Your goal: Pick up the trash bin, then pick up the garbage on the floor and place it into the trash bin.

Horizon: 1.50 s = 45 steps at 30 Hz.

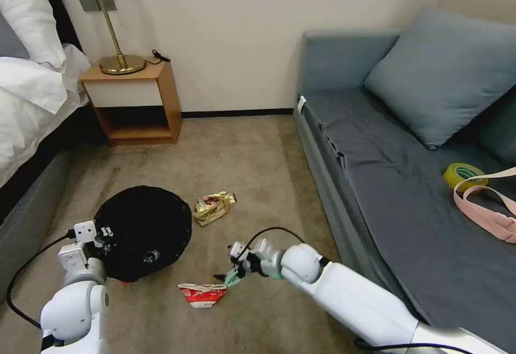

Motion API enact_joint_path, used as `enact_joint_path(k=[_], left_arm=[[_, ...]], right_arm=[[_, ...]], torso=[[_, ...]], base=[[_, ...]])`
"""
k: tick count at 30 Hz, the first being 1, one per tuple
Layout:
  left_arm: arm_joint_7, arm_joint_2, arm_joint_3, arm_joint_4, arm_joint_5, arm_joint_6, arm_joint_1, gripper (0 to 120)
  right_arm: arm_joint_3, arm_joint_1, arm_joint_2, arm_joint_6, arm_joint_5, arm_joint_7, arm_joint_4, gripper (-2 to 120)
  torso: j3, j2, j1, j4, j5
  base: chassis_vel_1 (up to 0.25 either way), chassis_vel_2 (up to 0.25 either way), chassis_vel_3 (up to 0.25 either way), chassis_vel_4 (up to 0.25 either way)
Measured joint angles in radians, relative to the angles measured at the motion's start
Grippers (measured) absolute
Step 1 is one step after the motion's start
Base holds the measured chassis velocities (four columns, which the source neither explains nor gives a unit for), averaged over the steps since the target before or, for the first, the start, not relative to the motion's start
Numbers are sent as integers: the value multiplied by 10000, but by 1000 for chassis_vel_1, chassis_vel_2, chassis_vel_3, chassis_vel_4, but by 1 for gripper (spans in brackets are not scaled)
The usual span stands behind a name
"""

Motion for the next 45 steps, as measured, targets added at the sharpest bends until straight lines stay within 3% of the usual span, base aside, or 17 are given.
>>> enact_joint_path(k=[10, 24, 33, 44, 45], left_arm=[[-10, -90, 30, -152, 6, 1, 99, 3], [-5, -130, -15, -88, -159, -186, 245, 3], [12, -107, -2, 32, -293, -206, 212, 3], [35, -90, 27, 159, -336, -259, 164, 3], [40, -81, 16, 164, -358, -273, 179, 3]], right_arm=[[-672, 148, 861, 210, 101, 37, -790, 100], [-680, 121, 2052, 1248, -812, 174, -3688, 100], [-600, 106, 2216, 1595, -1161, 162, -4424, 99], [-404, 156, 2502, 1936, -1301, -244, -4991, 60], [-391, 135, 2508, 1951, -1332, -255, -5015, 52]], torso=[[0, 0, 0, 2, -2], [0, 0, 0, 1, -1], [0, 0, 0, 1, -1], [0, 0, 0, 0, -1], [0, 0, 0, 0, -1]], base=[[0, 0, 0, 0], [0, 0, 0, 0], [0, 0, 0, 0], [0, 0, 0, 0], [0, 0, 0, 0]])
